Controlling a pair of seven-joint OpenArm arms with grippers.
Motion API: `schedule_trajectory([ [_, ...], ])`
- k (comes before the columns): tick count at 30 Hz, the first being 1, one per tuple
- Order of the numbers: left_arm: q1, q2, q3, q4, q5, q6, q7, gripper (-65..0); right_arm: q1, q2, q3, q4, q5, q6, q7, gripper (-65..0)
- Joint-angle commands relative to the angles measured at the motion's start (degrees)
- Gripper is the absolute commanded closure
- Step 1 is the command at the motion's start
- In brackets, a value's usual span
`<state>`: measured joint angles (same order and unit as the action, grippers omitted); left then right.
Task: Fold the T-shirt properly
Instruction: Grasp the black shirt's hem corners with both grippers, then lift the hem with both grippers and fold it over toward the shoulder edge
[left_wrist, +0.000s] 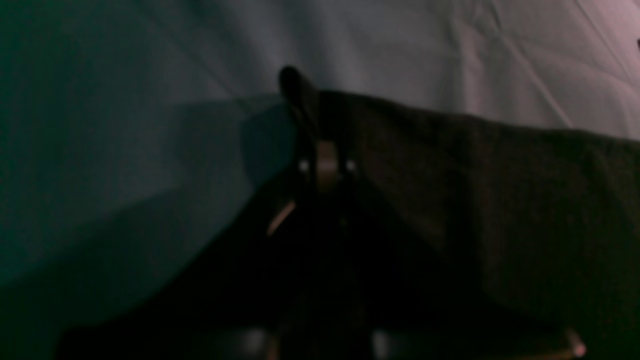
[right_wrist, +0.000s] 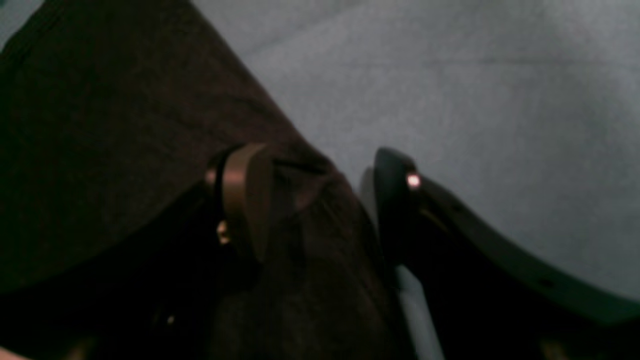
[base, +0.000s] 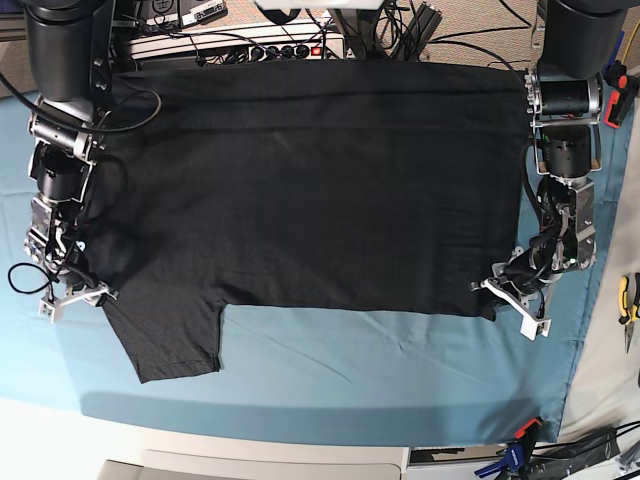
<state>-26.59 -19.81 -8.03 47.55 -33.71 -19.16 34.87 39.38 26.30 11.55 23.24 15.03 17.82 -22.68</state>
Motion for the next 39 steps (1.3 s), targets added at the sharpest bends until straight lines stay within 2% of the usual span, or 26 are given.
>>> schedule_trajectory([
  [1,-1.20,-0.33,-0.02,0.39,0.09,-0.37,1.01,0.0,1.88,0.15,0.17,1.05,0.61,0.63,0.79,-32.7],
  [7,-1.18,-0.35,-0.02,0.39,0.15,-0.37,1.05,0.0,1.57,-2.60,0.17,1.05,0.55,0.70,1.36,-32.7],
  [12,-1.18,-0.35,-0.02,0.39,0.28,-0.37,1.05,0.0,1.57,-2.49,0.17,1.05,-0.09,0.22,1.73,-32.6],
  [17,-1.18,-0.35,-0.02,0.39,0.33,-0.37,1.05,0.0,1.55,-1.86,0.17,1.05,-0.07,-1.90,2.21,-32.4],
  [18,-1.18,-0.35,-0.02,0.39,0.31,-0.37,1.05,0.0,1.55,-1.75,0.17,1.05,-0.07,-2.32,2.40,-31.3],
  [20,-1.18,-0.35,-0.02,0.39,0.31,-0.37,1.05,0.0,1.55,-1.55,0.17,1.05,-0.07,-2.45,2.64,-24.6],
  [23,-1.18,-0.35,-0.02,0.39,0.31,-0.37,1.05,0.0,1.55,-1.55,0.17,1.05,-0.09,-2.16,3.06,-10.6],
  [26,-1.18,-0.35,-0.02,0.39,0.28,-0.37,1.05,0.0,1.55,-1.55,0.17,1.05,-0.09,0.50,3.91,0.0],
  [33,-1.18,-0.50,-0.02,0.39,0.04,-0.39,1.22,0.0,1.55,-1.40,0.17,1.05,-0.11,8.44,4.11,0.0],
  [36,-1.18,-1.22,-0.02,0.39,-2.71,-0.66,1.97,0.0,1.55,-0.57,0.17,1.05,-0.13,12.50,4.11,0.0],
  [39,-1.18,-2.47,-0.02,0.48,-5.46,-3.54,3.15,0.0,1.53,1.05,0.17,1.05,-0.07,15.56,4.09,0.0],
])
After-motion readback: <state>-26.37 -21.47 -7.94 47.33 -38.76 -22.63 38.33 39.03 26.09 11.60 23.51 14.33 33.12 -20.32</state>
